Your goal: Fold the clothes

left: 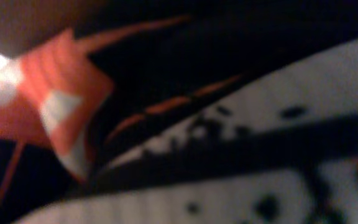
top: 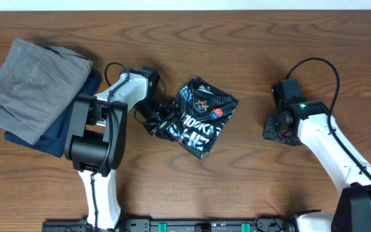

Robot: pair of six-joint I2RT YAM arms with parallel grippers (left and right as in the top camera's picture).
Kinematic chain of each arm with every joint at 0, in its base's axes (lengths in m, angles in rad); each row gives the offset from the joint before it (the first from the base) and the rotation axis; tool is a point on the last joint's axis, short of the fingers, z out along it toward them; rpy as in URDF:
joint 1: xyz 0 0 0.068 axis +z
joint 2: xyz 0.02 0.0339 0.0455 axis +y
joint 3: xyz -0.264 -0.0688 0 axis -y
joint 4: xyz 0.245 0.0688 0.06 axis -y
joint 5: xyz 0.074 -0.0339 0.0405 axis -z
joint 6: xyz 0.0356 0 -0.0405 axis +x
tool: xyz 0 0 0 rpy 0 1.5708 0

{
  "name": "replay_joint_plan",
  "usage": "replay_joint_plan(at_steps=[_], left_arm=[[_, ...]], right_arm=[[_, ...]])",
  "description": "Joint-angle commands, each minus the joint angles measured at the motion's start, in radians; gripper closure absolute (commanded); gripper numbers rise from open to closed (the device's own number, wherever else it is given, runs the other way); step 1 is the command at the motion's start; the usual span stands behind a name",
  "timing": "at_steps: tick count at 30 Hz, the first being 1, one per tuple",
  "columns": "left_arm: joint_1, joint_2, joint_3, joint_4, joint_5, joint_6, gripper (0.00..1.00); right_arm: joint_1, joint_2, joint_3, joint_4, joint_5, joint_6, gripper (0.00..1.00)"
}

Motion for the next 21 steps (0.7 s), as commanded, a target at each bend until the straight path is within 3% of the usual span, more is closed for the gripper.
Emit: replay_joint_plan(at_steps=[1,5,10,11,12,13,17,21], left_arm=[[-0.01,-0.006,-0.013,-0.026,-0.025,0.055,0.6],[-0.024,-0.061,-0.013,-0.043,-0.06,0.136,0.6],[-0.04,-0.224,-0.013,-0.013,-0.295,0.229,0.58],[-0.043,-0.261,-0.013,0.014,-0.334,0.262,0.54],[-0.043,-0.29,-0.013,0.05,-0.352,0.305,0.38],[-0.043,-0.316,-0.013,0.102,-0.368,0.367,0.02],[-0.043,-0.348,-0.013,0.274,-0.367,0.617,0.02],[-0.042,-0.311,-0.013,0.372,-0.367,0.784,0.02]], right_arm=[[-0.006,-0.014,0.011,0.005,0.007,-0.015,0.58],[-0.006,-0.014,0.011,0.004,0.019,-0.015,0.58],[-0.006,-0.014,0.011,0.005,0.026,-0.015,0.57],[-0.006,-0.014,0.011,0.004,0.026,-0.015,0.57],[-0.006,-0.014,0.011,0.004,0.026,-0.015,0.57],[-0.006,-0.014,0.011,0.005,0.026,-0.015,0.57],[-0.006,-0.013,0.011,0.003,0.025,-0.015,0.57],[-0.006,-0.014,0.011,-0.008,0.025,-0.015,0.57]])
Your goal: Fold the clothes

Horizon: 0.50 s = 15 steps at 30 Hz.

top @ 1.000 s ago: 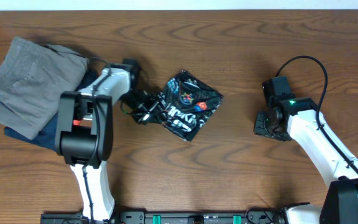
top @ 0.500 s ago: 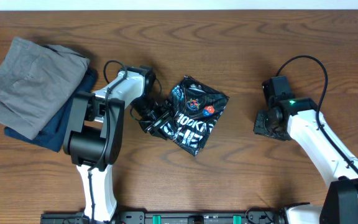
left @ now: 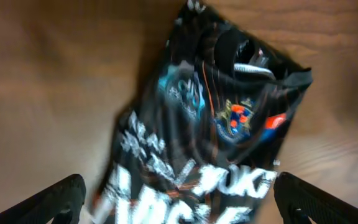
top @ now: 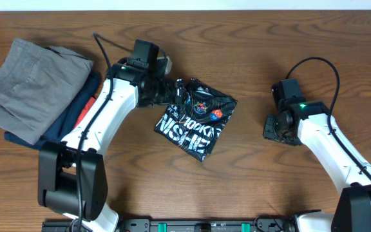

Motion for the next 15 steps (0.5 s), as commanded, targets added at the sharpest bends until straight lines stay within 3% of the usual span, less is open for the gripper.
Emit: replay_joint_plan(at_steps=[1,6,15], left_arm=[[0.002,0.05,-0.001,0.051,-0.035,0.233,0.02],[0.014,0.119,-0.001,0.154,-0.007,0.29,0.02],[0.025,0.256,-0.001,0.274,0.204,0.299,0.02]], right_arm=[[-0.006,-0.014,0.011,-0.007,0.018,-0.015,0.57],[-0.006,-0.013,0.011,-0.01,0.018,-0.015,0.57],[-0.006,-0.014,0.011,-0.012,0.018,-0.014,0.57]])
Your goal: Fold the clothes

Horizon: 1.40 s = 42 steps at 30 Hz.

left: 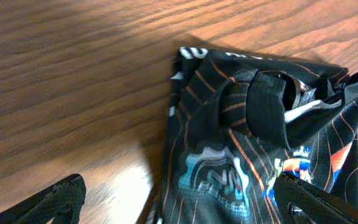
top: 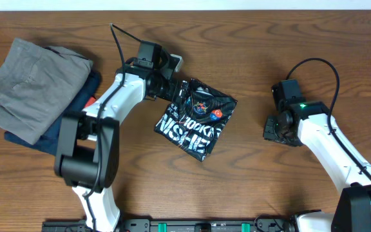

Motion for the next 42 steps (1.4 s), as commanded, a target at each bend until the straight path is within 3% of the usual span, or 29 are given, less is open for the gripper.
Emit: replay_joint_plan(at_steps=[1,8,9,15,18,27,42], left_arm=[[0.002,0.053,-0.001,0.015,0.137,0.029,0.02],[-0.019,0.131,-0.001,0.002,0.231,-0.003,0.01],[-0.024,0.136,-0.001,0.002,0.231,-0.005,0.05],[-0.04,0.138,-0.001,0.027,0.231,-0.057,0.69],[-0.04,0.138,-0.001,0.055,0.231,-0.11,0.92],[-0.01,0.07,0.058,0.061,0.216,-0.142,0.94],[0.256,-0.366,0.067,0.006,-0.187,-0.178,0.94]], right_arm=[[-0.006,-0.013,0.011,-0.002,0.018,-0.014,0.57],[-0.006,-0.013,0.011,-0.001,0.018,-0.014,0.57],[-0.006,-0.014,0.011,-0.001,0.018,-0.014,0.57],[-0.006,-0.013,0.011,-0.002,0.018,-0.015,0.57],[-0.006,-0.014,0.011,-0.002,0.018,-0.015,0.57],[-0.006,-0.014,0.011,-0.001,0.022,-0.015,0.57],[-0.006,-0.014,0.011,0.002,0.022,-0.015,0.57]])
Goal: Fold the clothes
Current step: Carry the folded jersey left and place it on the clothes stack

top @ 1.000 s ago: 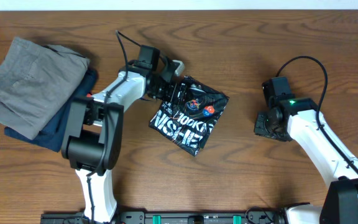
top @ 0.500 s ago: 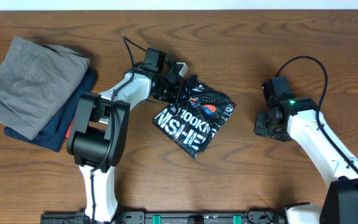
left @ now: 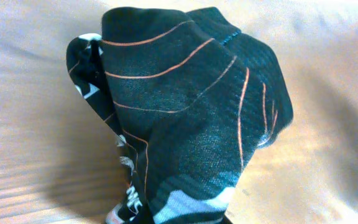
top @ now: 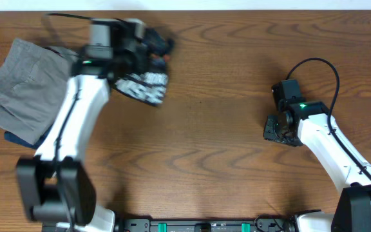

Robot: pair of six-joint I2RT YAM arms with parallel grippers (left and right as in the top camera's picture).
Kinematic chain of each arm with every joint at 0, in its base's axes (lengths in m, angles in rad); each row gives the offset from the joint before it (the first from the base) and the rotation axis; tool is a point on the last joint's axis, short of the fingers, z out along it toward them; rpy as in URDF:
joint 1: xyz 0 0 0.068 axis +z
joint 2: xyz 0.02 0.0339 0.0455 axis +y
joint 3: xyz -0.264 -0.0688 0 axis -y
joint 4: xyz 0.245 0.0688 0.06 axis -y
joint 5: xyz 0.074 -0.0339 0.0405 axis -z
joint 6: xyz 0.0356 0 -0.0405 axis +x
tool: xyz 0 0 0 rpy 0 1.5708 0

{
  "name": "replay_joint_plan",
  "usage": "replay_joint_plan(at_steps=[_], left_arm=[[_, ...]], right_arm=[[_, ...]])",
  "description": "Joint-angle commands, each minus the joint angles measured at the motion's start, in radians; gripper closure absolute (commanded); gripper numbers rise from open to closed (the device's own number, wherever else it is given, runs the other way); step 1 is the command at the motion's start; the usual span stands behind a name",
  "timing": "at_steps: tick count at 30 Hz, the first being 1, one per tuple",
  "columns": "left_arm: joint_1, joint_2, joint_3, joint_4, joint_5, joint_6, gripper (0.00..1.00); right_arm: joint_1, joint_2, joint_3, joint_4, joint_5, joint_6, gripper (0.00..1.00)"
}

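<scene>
The black printed shirt [top: 144, 84] hangs bunched from my left gripper [top: 152, 59], off the table at the upper left. In the left wrist view the shirt [left: 191, 112] fills the frame, dark with thin orange stripes and white lettering at the bottom; the fingers are hidden behind the cloth. The left arm is blurred with motion. My right gripper [top: 275, 127] rests low on the table at the right with nothing near it; its jaws are too small to read.
A pile of folded clothes lies at the far left: a grey garment [top: 24, 80] on top of a navy one [top: 19, 136]. A black cable [top: 314, 64] loops above the right arm. Bare wooden table [top: 205, 148] spans the middle.
The shirt was lying folded on the table centre with my open left gripper at its upper-left corner. Now the gripper holds it bunched, lifted and farther left, close to the pile. The right arm has not moved.
My left gripper was first down at the folded shirt's left edge, camera pressed to the cloth. Then it stood open above the shirt's top, then open at the collar corner. Now the shirt is off the table in that gripper, near the folded pile.
</scene>
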Motion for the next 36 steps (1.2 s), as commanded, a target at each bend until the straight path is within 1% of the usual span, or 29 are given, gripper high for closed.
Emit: replay_joint_plan(at_steps=[1,4,8,14,18,23,27,28,29,30,31,32,33,36], left_arm=[[0.082,-0.08,0.021,-0.008,-0.122,-0.01,0.94],[0.159,-0.131,0.021,-0.003,-0.163,-0.01,0.94],[0.255,-0.161,0.021,0.011,-0.172,-0.01,0.94],[0.375,-0.157,0.021,0.034,-0.174,-0.025,0.94],[0.447,-0.151,0.021,0.081,-0.215,-0.037,0.94],[0.542,-0.117,0.021,0.121,-0.221,-0.036,0.94],[0.603,-0.044,0.021,0.15,-0.221,-0.036,0.94],[0.614,-0.025,0.021,0.158,-0.221,-0.037,0.92],[0.625,-0.004,0.021,0.167,-0.22,-0.037,0.78],[0.634,0.016,0.021,0.174,-0.22,-0.05,0.63],[0.64,0.03,0.021,0.178,-0.22,-0.062,0.41],[0.644,0.042,0.021,0.179,-0.216,-0.074,0.18],[0.646,0.047,0.021,0.183,-0.202,-0.078,0.03],[0.646,0.035,0.03,0.229,-0.133,-0.079,0.02]], right_arm=[[-0.006,-0.014,0.011,0.001,0.018,-0.014,0.57],[-0.006,-0.014,0.011,0.002,0.018,-0.014,0.57],[-0.006,-0.014,0.011,0.006,0.018,-0.014,0.57],[-0.006,-0.014,0.011,0.01,0.018,-0.014,0.57],[-0.006,-0.014,0.011,0.01,0.018,-0.014,0.57],[-0.006,-0.014,0.011,0.012,0.018,-0.014,0.57],[-0.006,-0.013,0.011,0.018,0.018,-0.014,0.57],[-0.006,-0.014,0.011,0.019,0.017,-0.014,0.57],[-0.006,-0.014,0.011,0.018,0.014,-0.014,0.57],[-0.006,-0.014,0.011,0.018,0.01,-0.014,0.57],[-0.006,-0.014,0.011,0.017,0.01,-0.014,0.57],[-0.006,-0.013,0.011,0.016,0.01,-0.014,0.57],[-0.006,-0.014,0.011,0.016,0.01,-0.014,0.57],[-0.006,-0.014,0.011,0.016,0.01,-0.014,0.57]])
